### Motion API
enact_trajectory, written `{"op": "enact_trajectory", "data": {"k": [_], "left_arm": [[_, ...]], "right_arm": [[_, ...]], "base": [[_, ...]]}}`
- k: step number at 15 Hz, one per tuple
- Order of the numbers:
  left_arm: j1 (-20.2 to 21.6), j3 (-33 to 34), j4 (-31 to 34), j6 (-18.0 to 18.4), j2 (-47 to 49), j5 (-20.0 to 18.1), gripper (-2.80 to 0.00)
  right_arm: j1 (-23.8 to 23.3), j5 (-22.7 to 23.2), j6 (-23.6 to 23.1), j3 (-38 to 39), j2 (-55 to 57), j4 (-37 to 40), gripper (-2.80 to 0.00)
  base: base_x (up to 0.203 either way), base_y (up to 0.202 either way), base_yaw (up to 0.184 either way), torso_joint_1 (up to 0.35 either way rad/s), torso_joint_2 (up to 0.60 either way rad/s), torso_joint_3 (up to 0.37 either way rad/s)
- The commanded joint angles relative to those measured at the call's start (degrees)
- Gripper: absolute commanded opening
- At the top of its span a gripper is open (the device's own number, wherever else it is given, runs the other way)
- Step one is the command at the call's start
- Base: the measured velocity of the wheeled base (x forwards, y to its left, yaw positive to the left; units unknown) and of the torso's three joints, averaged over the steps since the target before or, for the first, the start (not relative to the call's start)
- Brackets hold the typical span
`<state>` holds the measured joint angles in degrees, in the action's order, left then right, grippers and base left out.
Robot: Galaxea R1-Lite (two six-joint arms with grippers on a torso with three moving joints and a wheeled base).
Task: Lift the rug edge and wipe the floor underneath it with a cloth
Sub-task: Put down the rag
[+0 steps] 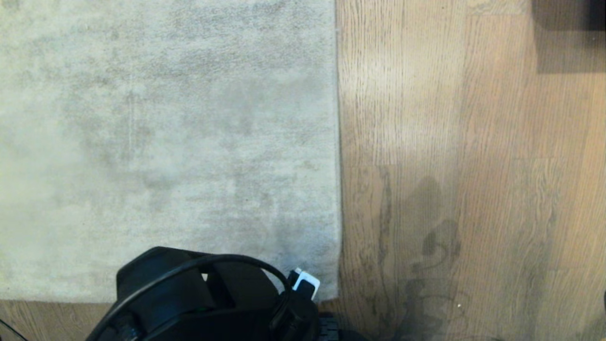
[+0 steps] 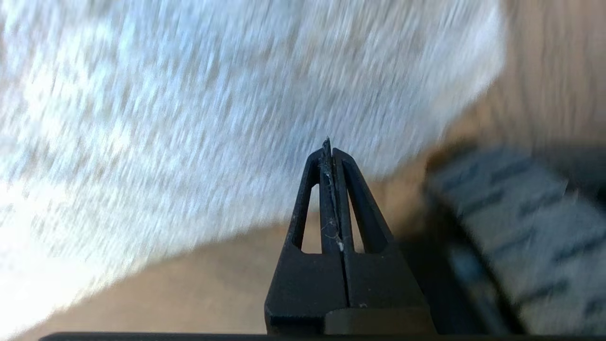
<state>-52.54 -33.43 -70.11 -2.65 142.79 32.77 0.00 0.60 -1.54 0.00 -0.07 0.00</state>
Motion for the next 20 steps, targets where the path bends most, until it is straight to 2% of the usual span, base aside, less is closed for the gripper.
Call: {"op": "enact_trajectory", "data": {"k": [1, 5, 10, 15, 20], "left_arm": [[0.2, -3.2, -0.8, 0.5, 1.7, 0.2, -2.80], [1.6, -8.4, -4.2, 6.0, 3.7, 0.0, -2.80], [2.1, -14.3, -4.3, 7.7, 5.8, -0.2, -2.80], [1.8, -13.0, -3.9, 7.1, 2.6, -0.2, -2.80], [1.5, -4.9, -0.6, 7.0, -11.6, -0.2, -2.80]], "right_arm": [[0.0, 0.0, 0.0, 0.0, 0.1, 0.0, -2.80], [0.0, 0.0, 0.0, 0.0, 0.1, 0.0, -2.80], [0.0, 0.0, 0.0, 0.0, 0.1, 0.0, -2.80], [0.0, 0.0, 0.0, 0.0, 0.1, 0.0, -2.80], [0.0, 0.0, 0.0, 0.0, 0.1, 0.0, -2.80]], "base": [[0.000, 0.000, 0.000, 0.000, 0.00, 0.000], [0.000, 0.000, 0.000, 0.000, 0.00, 0.000], [0.000, 0.000, 0.000, 0.000, 0.00, 0.000], [0.000, 0.000, 0.000, 0.000, 0.00, 0.000], [0.000, 0.000, 0.000, 0.000, 0.00, 0.000]]}}
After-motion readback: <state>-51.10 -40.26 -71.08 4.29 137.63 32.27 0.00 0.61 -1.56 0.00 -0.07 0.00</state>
